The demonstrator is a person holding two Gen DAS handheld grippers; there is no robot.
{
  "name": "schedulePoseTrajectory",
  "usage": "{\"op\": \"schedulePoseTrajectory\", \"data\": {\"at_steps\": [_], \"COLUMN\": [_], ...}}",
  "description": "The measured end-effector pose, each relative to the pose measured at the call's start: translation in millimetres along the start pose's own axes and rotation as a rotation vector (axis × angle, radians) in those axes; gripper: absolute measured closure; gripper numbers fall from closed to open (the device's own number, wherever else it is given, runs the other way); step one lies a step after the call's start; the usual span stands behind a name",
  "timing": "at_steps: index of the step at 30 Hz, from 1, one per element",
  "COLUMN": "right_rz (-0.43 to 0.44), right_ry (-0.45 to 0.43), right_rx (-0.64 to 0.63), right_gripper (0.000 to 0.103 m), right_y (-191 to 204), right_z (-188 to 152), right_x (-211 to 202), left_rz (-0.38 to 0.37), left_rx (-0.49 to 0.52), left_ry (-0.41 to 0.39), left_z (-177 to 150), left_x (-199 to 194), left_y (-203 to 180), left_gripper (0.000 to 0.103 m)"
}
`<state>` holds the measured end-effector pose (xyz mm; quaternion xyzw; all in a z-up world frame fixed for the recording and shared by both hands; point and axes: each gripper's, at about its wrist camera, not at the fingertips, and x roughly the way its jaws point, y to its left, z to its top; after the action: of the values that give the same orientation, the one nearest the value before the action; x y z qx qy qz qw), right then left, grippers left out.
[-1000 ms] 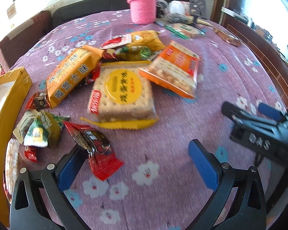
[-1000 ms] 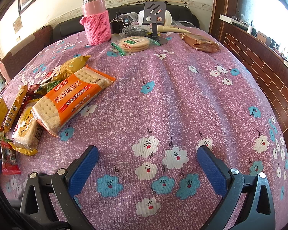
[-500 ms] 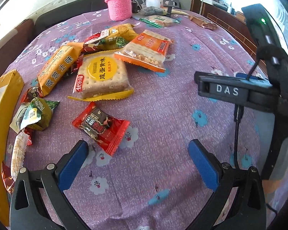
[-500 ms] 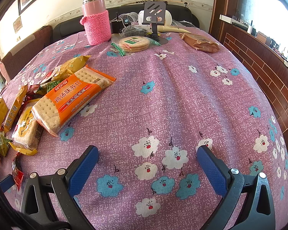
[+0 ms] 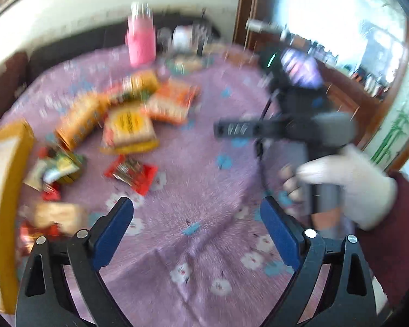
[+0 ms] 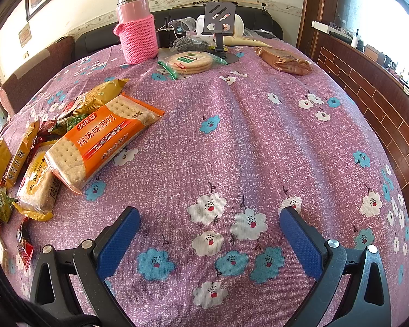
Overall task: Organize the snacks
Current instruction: 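Grasp the red candy wrapper with the right tool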
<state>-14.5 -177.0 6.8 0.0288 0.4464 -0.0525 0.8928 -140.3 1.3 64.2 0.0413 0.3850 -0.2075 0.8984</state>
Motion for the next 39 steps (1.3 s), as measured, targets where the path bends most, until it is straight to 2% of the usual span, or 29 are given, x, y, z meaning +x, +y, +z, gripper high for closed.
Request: {"op": "schedulePoseTrajectory", "data": {"at_steps": [2,5,10,12,14,15,16,18,21,24,28,30,32,36,39], "right_rz": [0.013,0.022,0.038,0.031,-0.012,-0.036,-0.023,0.052,0.218,0.321,0.392,0.497,0.566,0.585,0.593], "right_ry": [0.012,0.038,0.053,0.080,0.110,0.107,0.070,-0.021,-0.060,-0.027,-0.002,0.018,0.022,0.002,0.018], "right_rx": [-0.016,-0.033,-0.064,-0.076,-0.075,-0.075,-0.079,-0.111,-0.198,-0.272,-0.374,-0.405,-0.454,-0.596,-0.664], "right_gripper": [0.000,0.000,0.000,0.004,0.023,0.025,0.025,0.025,0.025,0.026,0.034,0.035,0.035,0.037,0.047], "right_y": [1,1,1,1,1,4,9,23,62,101,146,170,197,251,276], "right_z": [1,0,-6,-4,-1,2,3,3,-4,-15,-36,-44,-51,-66,-81], "right_x": [0,-2,-6,-6,-15,-24,-39,-68,-96,-95,-89,-96,-104,-107,-105], "left_rz": [-0.009,0.017,0.204,0.251,0.271,0.280,0.291,0.317,0.321,0.266,0.240,0.246,0.244,0.231,0.241], "left_rx": [-0.010,-0.036,-0.103,-0.168,-0.227,-0.257,-0.283,-0.309,-0.328,-0.333,-0.282,-0.282,-0.307,-0.376,-0.385], "left_ry": [-0.090,-0.175,-0.213,-0.248,-0.290,-0.317,-0.338,-0.351,-0.320,-0.277,-0.249,-0.253,-0.256,-0.260,-0.263], "left_z": [-3,-12,-29,-37,-44,-47,-50,-54,-59,-63,-65,-66,-67,-72,-74], "left_x": [-35,-75,-117,-138,-154,-161,-166,-167,-157,-145,-141,-142,-143,-150,-155], "left_y": [11,36,91,117,139,149,159,170,176,174,164,165,171,186,190], "left_gripper": [0.008,0.008,0.008,0.008,0.008,0.008,0.008,0.008,0.008,0.008,0.008,0.008,0.008,0.008,0.008]}}
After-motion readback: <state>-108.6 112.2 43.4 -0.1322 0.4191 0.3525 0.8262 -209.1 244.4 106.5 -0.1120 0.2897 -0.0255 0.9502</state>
